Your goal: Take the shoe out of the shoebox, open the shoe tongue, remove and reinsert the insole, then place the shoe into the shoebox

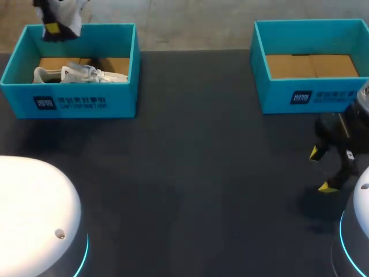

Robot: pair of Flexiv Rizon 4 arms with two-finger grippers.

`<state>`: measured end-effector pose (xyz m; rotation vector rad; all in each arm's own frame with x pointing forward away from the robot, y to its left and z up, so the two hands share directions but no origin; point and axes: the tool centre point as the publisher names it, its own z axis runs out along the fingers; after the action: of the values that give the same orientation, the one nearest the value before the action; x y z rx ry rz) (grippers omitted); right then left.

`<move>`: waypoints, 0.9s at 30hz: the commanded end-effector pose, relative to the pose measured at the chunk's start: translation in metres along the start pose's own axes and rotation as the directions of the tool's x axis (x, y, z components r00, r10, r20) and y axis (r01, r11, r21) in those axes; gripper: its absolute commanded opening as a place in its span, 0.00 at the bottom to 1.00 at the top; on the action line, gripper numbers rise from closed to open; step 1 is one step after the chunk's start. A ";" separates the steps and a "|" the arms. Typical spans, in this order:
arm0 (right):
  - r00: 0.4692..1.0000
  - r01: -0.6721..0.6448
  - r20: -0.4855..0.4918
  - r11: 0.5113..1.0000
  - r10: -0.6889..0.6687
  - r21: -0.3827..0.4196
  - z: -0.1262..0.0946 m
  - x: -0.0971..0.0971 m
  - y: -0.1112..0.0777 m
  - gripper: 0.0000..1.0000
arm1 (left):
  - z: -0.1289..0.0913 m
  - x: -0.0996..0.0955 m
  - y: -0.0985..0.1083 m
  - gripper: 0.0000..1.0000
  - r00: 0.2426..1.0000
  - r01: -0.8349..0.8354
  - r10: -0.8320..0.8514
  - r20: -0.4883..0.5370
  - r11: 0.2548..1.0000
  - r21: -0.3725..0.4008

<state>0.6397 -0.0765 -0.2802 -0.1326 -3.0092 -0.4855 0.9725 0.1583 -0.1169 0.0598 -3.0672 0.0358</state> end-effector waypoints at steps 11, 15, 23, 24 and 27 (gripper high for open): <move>1.000 -0.001 0.003 1.000 0.001 0.002 0.001 0.001 0.000 1.00 | 0.001 -0.070 0.072 0.00 0.753 -0.657 0.648 -0.114 0.734 -0.172; 1.000 -0.001 0.003 1.000 0.001 0.002 0.001 0.001 0.000 1.00 | 0.003 -0.071 0.081 0.00 0.650 -0.756 0.750 -0.124 0.621 -0.207; 1.000 -0.001 0.003 1.000 0.001 0.002 0.001 0.001 0.000 1.00 | 0.008 -0.071 0.097 0.00 0.552 -0.826 0.822 -0.140 0.516 -0.229; 1.000 -0.001 0.003 1.000 0.001 0.002 0.001 0.001 0.000 1.00 | 0.008 -0.071 0.097 0.00 0.552 -0.826 0.822 -0.140 0.516 -0.229; 1.000 -0.001 0.003 1.000 0.001 0.002 0.001 0.001 0.000 1.00 | 0.008 -0.071 0.097 0.00 0.552 -0.826 0.822 -0.140 0.516 -0.229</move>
<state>0.6397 -0.0764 -0.2802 -0.1322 -3.0091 -0.4855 1.0500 0.2571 -0.1328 -1.2506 -2.7497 -0.2705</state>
